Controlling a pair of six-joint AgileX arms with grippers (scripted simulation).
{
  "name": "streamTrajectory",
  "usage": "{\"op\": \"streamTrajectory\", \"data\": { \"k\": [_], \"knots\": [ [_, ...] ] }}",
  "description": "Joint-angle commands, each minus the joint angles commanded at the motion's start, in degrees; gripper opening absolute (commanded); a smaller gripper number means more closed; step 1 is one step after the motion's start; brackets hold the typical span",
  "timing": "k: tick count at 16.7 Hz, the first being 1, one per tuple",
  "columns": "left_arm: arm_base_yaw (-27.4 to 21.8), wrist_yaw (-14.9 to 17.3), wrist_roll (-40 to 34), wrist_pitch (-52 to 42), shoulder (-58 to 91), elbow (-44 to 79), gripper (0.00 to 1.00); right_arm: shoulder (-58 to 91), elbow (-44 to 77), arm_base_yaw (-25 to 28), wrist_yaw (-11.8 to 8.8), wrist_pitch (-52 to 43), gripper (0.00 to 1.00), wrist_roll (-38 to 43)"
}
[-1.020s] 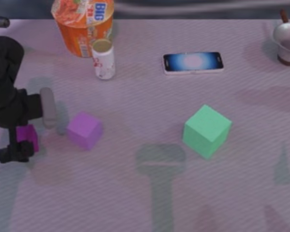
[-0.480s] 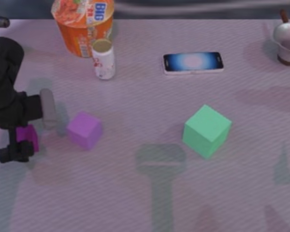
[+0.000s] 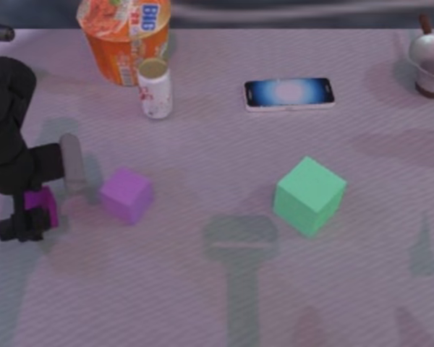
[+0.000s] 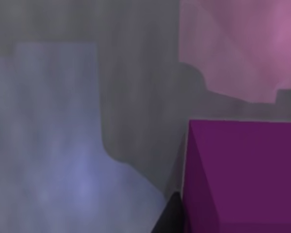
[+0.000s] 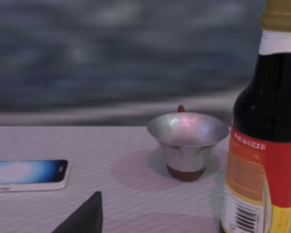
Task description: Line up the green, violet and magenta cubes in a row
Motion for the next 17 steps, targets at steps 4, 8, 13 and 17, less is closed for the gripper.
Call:
{"op": "streamTrajectory", "data": {
  "k": [4,8,13,17],
  "knots": [
    [0.0,0.0,0.0,0.0,0.0,0.0,0.0,0.0,0.0,0.0,0.0,0.0,1.0,0.0],
    [0.0,0.0,0.0,0.0,0.0,0.0,0.0,0.0,0.0,0.0,0.0,0.0,1.0,0.0],
    [0.06,0.43,-0.87,-4.9,-3.23,1.83,0.0,0.0,0.0,0.0,0.0,0.0,1.0,0.0],
    [0.78,0.41,-1.11,-13.1,-6.43,6.31,0.0,0.0,0.0,0.0,0.0,0.0,1.0,0.0]
  ]
}}
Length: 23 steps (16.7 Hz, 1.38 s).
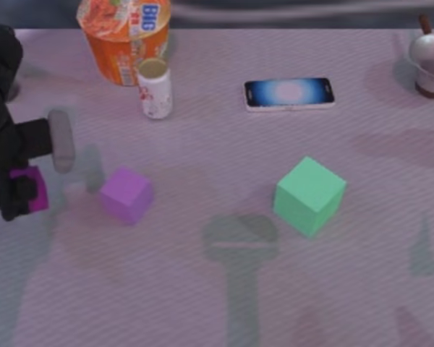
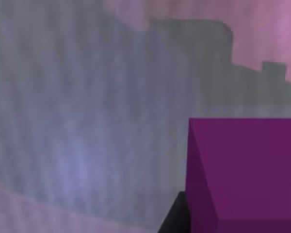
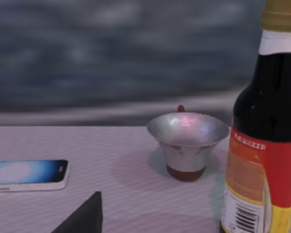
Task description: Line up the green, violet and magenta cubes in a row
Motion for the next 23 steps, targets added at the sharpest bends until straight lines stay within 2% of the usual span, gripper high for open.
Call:
{"op": "streamTrajectory", "data": {
  "k": [3,8,11,14,20,23],
  "knots": [
    [0.26,-0.02,-0.11,-4.02,-2.05,2.43,0.0,0.0,0.0,0.0,0.0,0.0,1.0,0.0],
    [-0.16,-0.03,-0.09,-4.07,-1.85,2.53,0.0,0.0,0.0,0.0,0.0,0.0,1.0,0.0],
    [-4.0,-0.05,-2.43,-5.71,0.57,6.2,0.0,0.0,0.0,0.0,0.0,0.0,1.0,0.0],
    [-12.73,-0.08,-7.97,-8.92,5.18,13.77,0.0,0.0,0.0,0.0,0.0,0.0,1.0,0.0],
    [-37.12,0.03,-23.48,-16.78,16.02,31.94,0.0,0.0,0.0,0.0,0.0,0.0,1.0,0.0],
    [-46.88,-0.02,-30.43,-19.64,19.86,39.44,0.0,0.0,0.0,0.0,0.0,0.0,1.0,0.0]
  ]
}}
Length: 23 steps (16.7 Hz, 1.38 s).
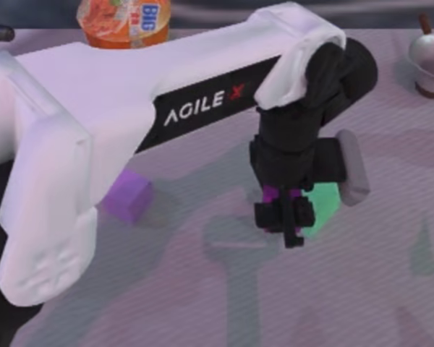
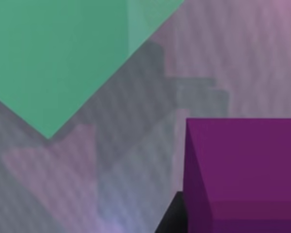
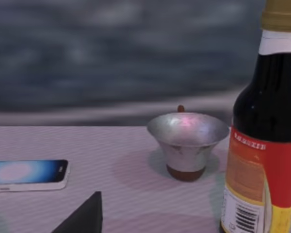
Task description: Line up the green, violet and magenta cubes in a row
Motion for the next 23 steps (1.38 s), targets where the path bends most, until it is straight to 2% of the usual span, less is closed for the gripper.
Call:
{"op": "streamTrajectory", "data": {
  "k": [2,4,9,16,21,23],
  "knots": [
    [-3.6,-0.1,-3.1,-1.06,1.4,3.15,0.0,0.0,0.0,0.0,0.0,0.0,1.0,0.0],
    [-4.81,-0.15,-4.26,-1.41,1.85,4.27,0.0,0.0,0.0,0.0,0.0,0.0,1.0,0.0],
    [-4.69,-0.09,-4.1,-1.1,1.64,3.96,0.0,0.0,0.0,0.0,0.0,0.0,1.0,0.0],
    [-4.89,-0.09,-4.47,10.78,4.58,-4.91,0.0,0.0,0.0,0.0,0.0,0.0,1.0,0.0],
    [-5.02,-0.12,-4.44,12.17,5.07,-6.1,0.0,0.0,0.0,0.0,0.0,0.0,1.0,0.0],
    [-5.02,-0.12,-4.44,12.17,5.07,-6.1,0.15,0.0,0.0,0.0,0.0,0.0,1.0,0.0]
  ]
}}
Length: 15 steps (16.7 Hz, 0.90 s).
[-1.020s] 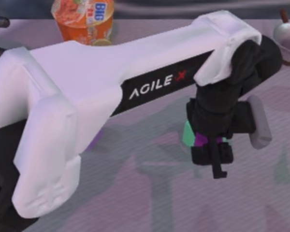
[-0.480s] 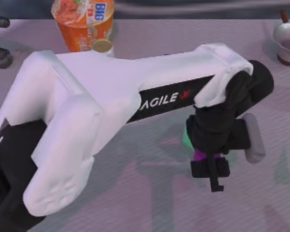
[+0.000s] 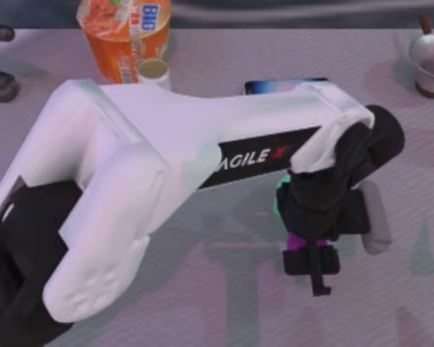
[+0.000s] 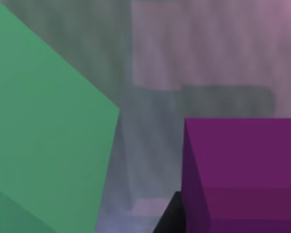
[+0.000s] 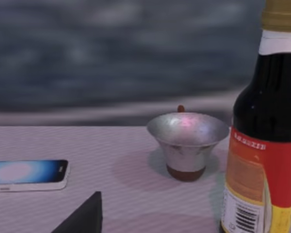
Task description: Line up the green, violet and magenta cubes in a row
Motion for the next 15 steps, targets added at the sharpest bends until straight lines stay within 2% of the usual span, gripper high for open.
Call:
{"op": "streamTrajectory", "data": {
  "k": [11,15],
  "knots": [
    [0.0,0.0,0.0,0.0,0.0,0.0,0.98,0.0,0.0,0.0,0.0,0.0,1.0,0.0],
    [0.0,0.0,0.0,0.0,0.0,0.0,1.0,0.0,0.0,0.0,0.0,0.0,1.0,0.0]
  ]
}}
